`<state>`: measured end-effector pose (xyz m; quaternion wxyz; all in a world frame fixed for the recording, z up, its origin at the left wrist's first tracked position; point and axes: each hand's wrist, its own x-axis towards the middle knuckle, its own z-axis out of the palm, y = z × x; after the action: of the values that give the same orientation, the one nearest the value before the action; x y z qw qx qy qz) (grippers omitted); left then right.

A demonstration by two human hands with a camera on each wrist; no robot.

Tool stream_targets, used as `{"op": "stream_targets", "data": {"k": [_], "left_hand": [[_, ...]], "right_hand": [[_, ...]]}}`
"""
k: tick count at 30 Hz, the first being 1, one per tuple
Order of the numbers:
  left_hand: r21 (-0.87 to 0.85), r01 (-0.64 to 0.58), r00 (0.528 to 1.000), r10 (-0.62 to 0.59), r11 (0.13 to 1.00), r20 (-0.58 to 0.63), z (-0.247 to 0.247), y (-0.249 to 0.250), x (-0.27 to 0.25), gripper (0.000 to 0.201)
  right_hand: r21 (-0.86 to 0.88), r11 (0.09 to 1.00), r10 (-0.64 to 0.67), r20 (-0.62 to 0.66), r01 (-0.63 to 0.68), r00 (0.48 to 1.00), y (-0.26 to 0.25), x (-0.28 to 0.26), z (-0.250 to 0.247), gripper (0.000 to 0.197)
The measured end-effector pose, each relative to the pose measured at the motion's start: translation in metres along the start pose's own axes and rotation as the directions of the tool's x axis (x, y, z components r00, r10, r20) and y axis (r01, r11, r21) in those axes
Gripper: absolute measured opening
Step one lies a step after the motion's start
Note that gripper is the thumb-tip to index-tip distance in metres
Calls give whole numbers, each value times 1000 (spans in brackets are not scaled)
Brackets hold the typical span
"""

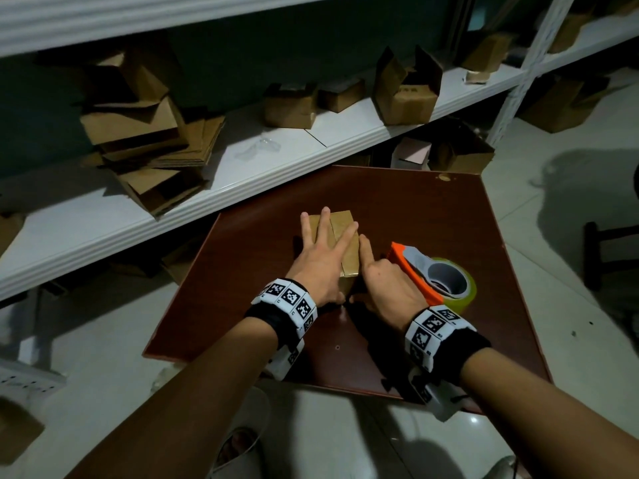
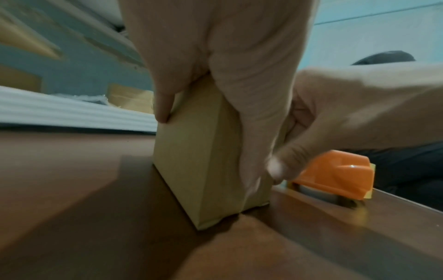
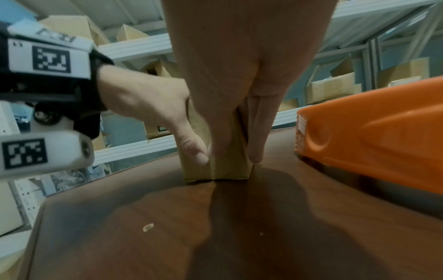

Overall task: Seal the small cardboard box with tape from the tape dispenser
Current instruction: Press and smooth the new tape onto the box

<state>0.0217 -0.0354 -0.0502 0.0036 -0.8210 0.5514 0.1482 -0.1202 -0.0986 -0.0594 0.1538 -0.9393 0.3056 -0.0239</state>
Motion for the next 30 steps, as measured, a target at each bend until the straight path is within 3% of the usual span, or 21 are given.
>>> {"op": "stream_targets", "data": {"k": [5,9,15,20,26,30], "left_hand": [[-50,-26,999,27,998,21,-3,-4,0,136],[-49,-53,997,55,997,47,-5,-8,0,133],[-39,-49,997,51,998,63,-9,-9,3,122],[23,-29,995,27,999,92,-17,-4,2,119],[121,39,998,-44,992,45,-23,-1,-3,117],[60,107,988,-113,992,110,-37,0,-12,107]], "right_hand": [[56,998,2,17,-3,1000,-1,-2,-7,99],[185,983,-22,112,1,993,13,4,-13,94],[333,942,-22,137,-25,990,18,7,-16,80],[291,956,-13,180,-41,984,17,11,-21,81],[287,957,13,137,-53,990,27,8,-37,65],[400,900,149,88,-172,985,31,9,-43,47]]}}
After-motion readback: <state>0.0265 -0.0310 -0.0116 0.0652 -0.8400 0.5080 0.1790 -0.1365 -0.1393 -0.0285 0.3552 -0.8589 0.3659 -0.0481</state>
